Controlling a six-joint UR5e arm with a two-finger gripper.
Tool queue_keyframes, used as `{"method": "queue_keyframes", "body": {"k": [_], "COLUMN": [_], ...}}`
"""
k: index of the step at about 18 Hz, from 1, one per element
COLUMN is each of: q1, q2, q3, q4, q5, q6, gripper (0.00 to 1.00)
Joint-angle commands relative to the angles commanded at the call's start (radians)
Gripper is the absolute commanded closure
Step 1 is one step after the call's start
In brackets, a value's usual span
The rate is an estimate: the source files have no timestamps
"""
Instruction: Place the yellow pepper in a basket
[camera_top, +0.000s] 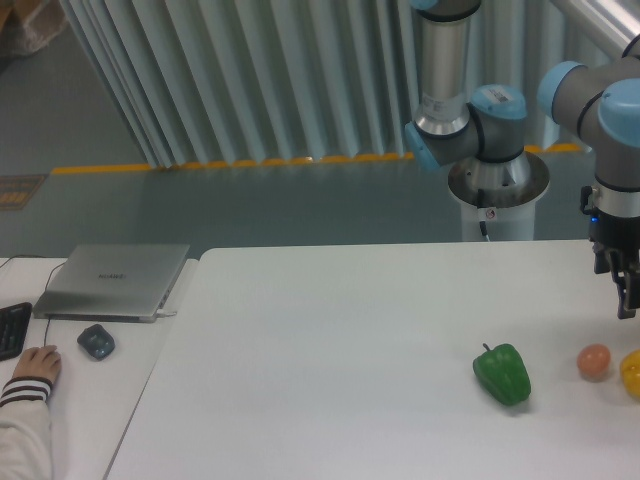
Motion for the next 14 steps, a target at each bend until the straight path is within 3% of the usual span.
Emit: {"method": "queue_keyframes", "body": {"k": [9,14], "q1": [0.011,0.017], "q2": [-0.005,0.005], "q3": [-0.002,-0.029], "q4": [-0.009,0.0], "q5": [0.0,-0.034], "q6": [-0.008,-0.144], "gripper": [0.0,0.0]}}
